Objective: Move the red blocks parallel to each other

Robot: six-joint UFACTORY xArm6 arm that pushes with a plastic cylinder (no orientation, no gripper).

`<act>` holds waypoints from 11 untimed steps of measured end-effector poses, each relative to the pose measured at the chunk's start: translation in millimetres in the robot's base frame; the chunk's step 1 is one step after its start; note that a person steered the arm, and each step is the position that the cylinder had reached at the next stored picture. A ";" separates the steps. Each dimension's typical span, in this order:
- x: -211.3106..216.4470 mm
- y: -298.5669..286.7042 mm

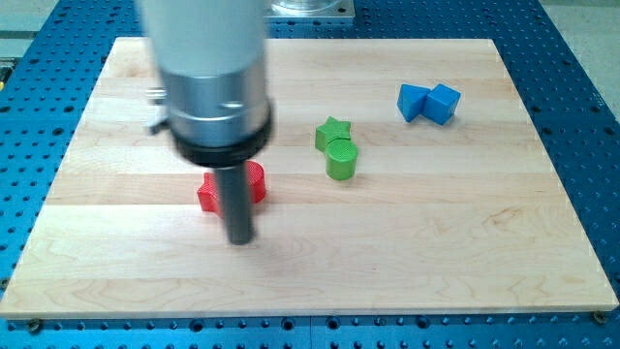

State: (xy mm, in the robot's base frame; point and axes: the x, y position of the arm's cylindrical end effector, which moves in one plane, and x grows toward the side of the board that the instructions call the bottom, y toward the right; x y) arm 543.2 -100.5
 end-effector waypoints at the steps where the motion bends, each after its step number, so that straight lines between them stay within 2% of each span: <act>1: -3.4 -27.4; 2: 21.6 -16.1; 3: 20.8 7.2; 4: 0.3 20.8; 5: -22.6 -16.9; 6: -28.3 -31.0; 8: -17.2 90.2; 9: -48.5 67.9; 11: -54.3 -32.0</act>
